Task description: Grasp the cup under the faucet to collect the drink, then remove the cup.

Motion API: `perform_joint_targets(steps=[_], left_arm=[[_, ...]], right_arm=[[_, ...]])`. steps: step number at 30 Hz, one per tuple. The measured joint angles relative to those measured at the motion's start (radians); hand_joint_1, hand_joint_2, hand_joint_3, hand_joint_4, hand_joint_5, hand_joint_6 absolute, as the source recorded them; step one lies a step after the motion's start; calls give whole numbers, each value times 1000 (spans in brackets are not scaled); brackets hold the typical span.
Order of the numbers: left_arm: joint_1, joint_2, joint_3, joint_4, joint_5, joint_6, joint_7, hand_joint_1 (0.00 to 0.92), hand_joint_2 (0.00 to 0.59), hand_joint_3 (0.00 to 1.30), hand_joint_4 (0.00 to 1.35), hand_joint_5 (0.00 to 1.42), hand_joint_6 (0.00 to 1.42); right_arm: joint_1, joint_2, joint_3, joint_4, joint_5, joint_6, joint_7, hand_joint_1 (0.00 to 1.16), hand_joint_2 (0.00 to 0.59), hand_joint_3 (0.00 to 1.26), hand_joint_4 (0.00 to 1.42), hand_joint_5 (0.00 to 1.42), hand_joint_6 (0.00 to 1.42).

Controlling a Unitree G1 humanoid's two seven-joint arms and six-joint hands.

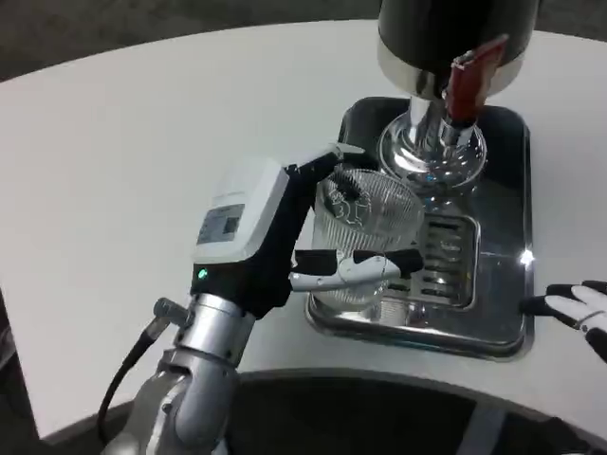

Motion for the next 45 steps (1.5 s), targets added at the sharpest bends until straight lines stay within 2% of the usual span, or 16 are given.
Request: perform_joint_targets(steps=[8,17,21,26,28,31,36,40,45], left_arm=[[-93,2,-51,121,8,0,58,544,50,859,947,1127,1418],[-155,1,-107,187,33,-2,100,534,60,777,845,1035,1372],[-174,-1,-124,203,34,-3,112,514,95,688,724,927,1240],[-193,-1,-139,218,33,-3,119,478,127,607,622,840,1167],[-195,-1,-146,219,33,-3,119,455,153,530,526,732,1119],[-198,-1,-157,219,33,-3,119,421,167,448,440,642,1060],[-201,0,-161,221,32,-3,119,396,177,354,330,539,988],[-202,3,-163,221,32,-3,118,376,180,279,259,447,838],[-202,10,-163,221,29,-3,107,367,182,261,242,441,833]], right_arm=[[16,-1,-42,4,30,-16,2,527,431,165,96,61,63],[20,-6,-71,17,58,-28,5,527,431,165,96,61,63],[22,-9,-79,29,60,-32,6,527,431,165,96,61,63],[30,-9,-85,37,65,-39,6,527,431,165,96,61,63],[36,-9,-87,39,71,-42,6,527,431,165,96,61,63],[40,-9,-88,40,72,-49,6,527,431,165,96,61,63],[51,-8,-91,40,86,-54,6,527,431,165,96,61,63],[53,-8,-91,40,87,-54,6,527,431,165,96,61,63],[53,-9,-91,40,87,-54,6,527,431,165,96,61,63]])
